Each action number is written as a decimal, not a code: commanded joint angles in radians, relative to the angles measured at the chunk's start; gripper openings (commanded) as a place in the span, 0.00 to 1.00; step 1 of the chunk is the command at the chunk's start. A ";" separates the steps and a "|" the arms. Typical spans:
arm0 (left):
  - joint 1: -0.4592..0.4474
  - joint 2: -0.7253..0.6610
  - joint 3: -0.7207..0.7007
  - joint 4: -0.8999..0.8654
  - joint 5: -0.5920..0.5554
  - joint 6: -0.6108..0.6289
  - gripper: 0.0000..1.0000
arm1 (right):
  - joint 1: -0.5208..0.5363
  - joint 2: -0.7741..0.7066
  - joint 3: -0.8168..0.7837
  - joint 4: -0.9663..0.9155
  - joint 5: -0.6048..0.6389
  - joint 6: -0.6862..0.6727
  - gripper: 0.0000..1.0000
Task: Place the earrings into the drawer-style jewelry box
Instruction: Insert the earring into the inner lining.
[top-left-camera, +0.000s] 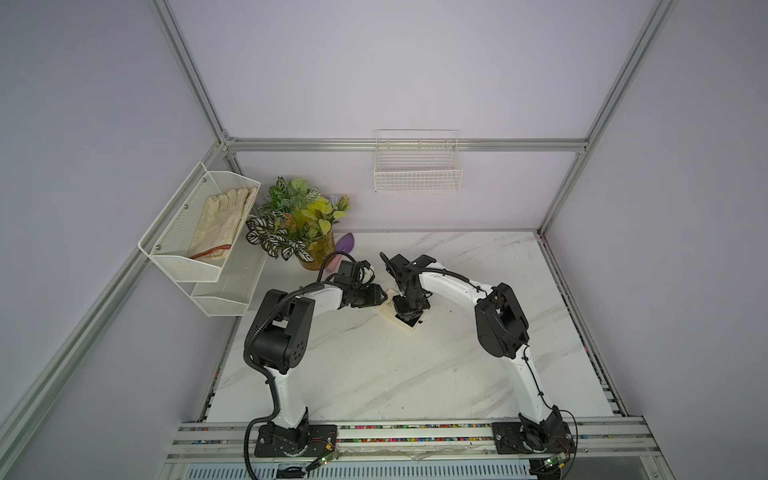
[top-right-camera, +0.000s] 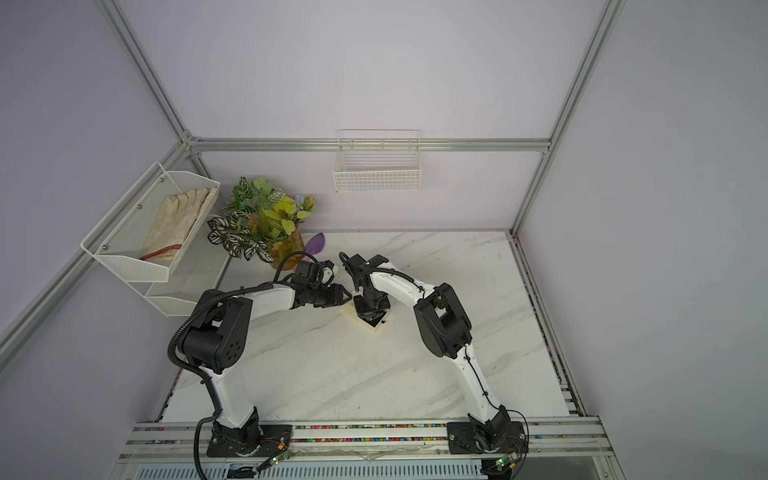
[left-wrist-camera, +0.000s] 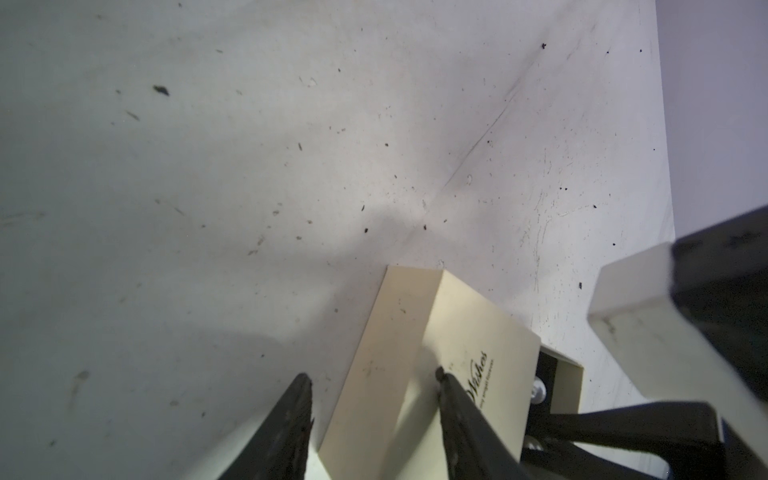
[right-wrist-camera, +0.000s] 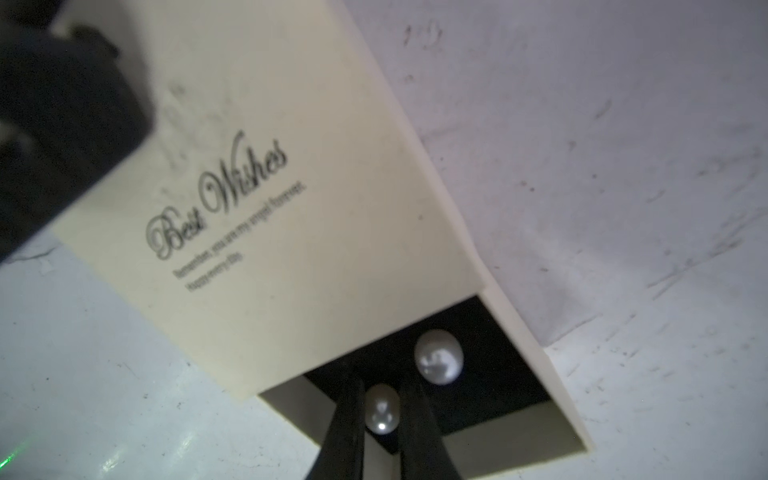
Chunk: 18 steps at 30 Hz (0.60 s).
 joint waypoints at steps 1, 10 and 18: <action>-0.009 0.037 0.046 -0.018 -0.009 0.016 0.49 | 0.006 0.025 0.020 -0.001 0.002 0.007 0.00; -0.009 0.039 0.045 -0.018 -0.010 0.017 0.49 | 0.006 0.015 0.016 0.002 -0.003 0.010 0.28; -0.010 0.037 0.044 -0.019 -0.012 0.018 0.49 | 0.006 -0.015 0.011 -0.002 -0.005 0.017 0.31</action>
